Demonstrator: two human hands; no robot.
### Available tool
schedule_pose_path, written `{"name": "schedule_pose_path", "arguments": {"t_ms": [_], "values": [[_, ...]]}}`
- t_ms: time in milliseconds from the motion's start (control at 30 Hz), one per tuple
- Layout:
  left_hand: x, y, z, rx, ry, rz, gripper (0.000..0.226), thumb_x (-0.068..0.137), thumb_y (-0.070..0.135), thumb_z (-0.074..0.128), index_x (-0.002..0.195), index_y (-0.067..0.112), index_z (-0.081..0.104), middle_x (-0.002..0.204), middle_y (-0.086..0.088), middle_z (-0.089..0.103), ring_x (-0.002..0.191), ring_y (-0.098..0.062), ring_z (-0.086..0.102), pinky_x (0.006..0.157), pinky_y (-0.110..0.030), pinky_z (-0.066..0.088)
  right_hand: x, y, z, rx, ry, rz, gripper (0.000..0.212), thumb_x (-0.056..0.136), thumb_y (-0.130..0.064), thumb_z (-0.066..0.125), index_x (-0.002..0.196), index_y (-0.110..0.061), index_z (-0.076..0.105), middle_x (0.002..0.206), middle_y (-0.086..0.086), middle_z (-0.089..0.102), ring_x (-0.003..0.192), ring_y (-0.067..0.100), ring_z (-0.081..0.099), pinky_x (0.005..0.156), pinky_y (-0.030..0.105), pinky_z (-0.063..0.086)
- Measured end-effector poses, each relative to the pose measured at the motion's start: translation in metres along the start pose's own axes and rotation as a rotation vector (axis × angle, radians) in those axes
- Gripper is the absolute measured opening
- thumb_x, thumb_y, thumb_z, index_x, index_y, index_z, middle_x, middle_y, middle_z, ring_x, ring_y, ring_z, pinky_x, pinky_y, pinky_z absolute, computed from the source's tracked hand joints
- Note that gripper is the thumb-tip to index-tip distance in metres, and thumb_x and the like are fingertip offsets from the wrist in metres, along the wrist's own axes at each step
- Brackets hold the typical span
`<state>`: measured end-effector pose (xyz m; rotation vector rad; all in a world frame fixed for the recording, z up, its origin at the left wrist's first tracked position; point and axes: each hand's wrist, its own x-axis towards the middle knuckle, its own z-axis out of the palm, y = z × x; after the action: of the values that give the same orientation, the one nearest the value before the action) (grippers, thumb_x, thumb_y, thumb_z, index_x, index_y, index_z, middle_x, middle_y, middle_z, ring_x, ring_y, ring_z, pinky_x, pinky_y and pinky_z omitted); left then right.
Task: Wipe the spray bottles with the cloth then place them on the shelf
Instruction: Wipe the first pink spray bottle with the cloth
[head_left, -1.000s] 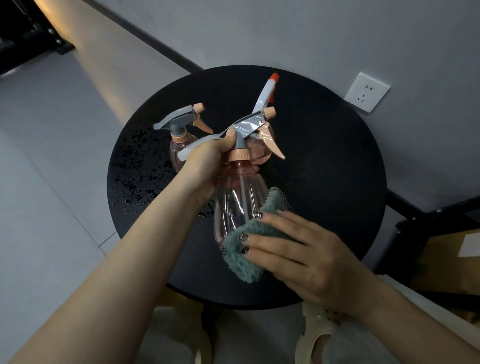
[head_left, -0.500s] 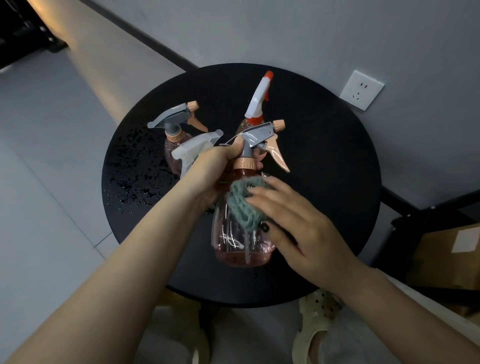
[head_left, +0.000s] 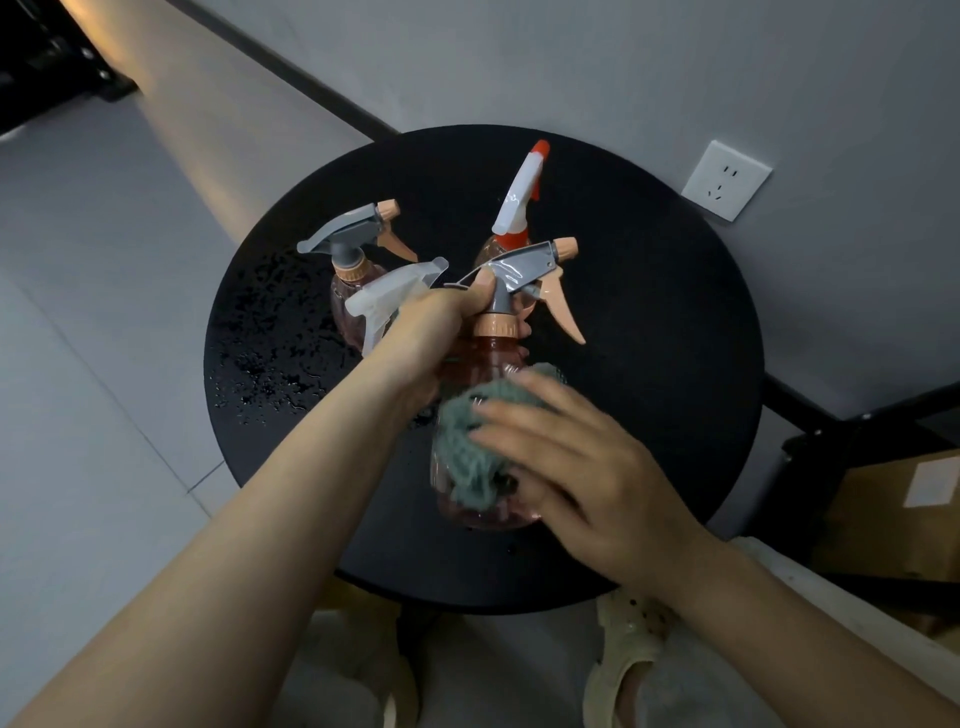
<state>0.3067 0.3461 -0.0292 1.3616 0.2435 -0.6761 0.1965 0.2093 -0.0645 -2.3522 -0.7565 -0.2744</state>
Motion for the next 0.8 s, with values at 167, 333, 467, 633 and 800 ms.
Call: {"name": "schedule_pose_path", "arguments": {"t_ms": [167,333,467,633,800], "values": [[0.001,-0.002,-0.001,-0.040,-0.017,-0.033,0.031,0.097,0.030,0.045,0.082,0.009,0.062,0.069,-0.003,0.065,0.062,-0.015,0.062,0.063,-0.025,0.052,0.010,0.008,-0.003,0.489,0.113,0.377,0.042,0.095,-0.029,0.042,0.137,-0.032,0.042,0.146,-0.021,0.037,0.140,0.004,0.027,0.114,0.030,0.028],[-0.005,0.005,-0.001,-0.172,-0.032,-0.004,0.028,0.100,0.024,0.039,0.089,0.007,0.059,0.073,-0.005,0.062,0.055,-0.011,0.064,0.053,-0.020,0.054,0.000,0.008,0.000,0.288,-0.003,0.188,0.043,0.098,-0.029,0.040,0.140,-0.030,0.035,0.151,-0.018,0.029,0.145,0.013,0.017,0.117,0.029,0.020],[-0.007,0.010,-0.003,-0.128,0.010,0.041,0.031,0.101,0.027,0.037,0.086,0.009,0.057,0.064,-0.005,0.061,0.048,-0.012,0.062,0.044,-0.019,0.051,-0.009,0.007,0.000,-0.133,-0.071,-0.170,0.034,0.101,-0.030,0.035,0.135,-0.024,0.040,0.145,-0.008,0.036,0.142,0.034,0.019,0.114,0.048,0.025],[-0.006,0.010,-0.005,-0.131,0.003,0.074,0.032,0.101,0.026,0.036,0.084,0.009,0.057,0.058,-0.002,0.062,0.049,-0.013,0.060,0.046,-0.018,0.051,-0.014,0.008,0.001,-0.344,-0.104,-0.366,0.034,0.099,-0.025,0.042,0.133,-0.024,0.041,0.141,-0.008,0.037,0.137,0.032,0.030,0.112,0.053,0.026],[-0.004,0.006,0.000,-0.128,-0.026,0.041,0.030,0.101,0.026,0.037,0.087,0.008,0.057,0.069,-0.005,0.060,0.051,-0.009,0.063,0.046,-0.019,0.050,-0.007,0.008,0.001,0.011,-0.022,-0.015,0.037,0.101,-0.030,0.037,0.138,-0.025,0.038,0.148,-0.013,0.033,0.144,0.025,0.020,0.116,0.036,0.026]]}}
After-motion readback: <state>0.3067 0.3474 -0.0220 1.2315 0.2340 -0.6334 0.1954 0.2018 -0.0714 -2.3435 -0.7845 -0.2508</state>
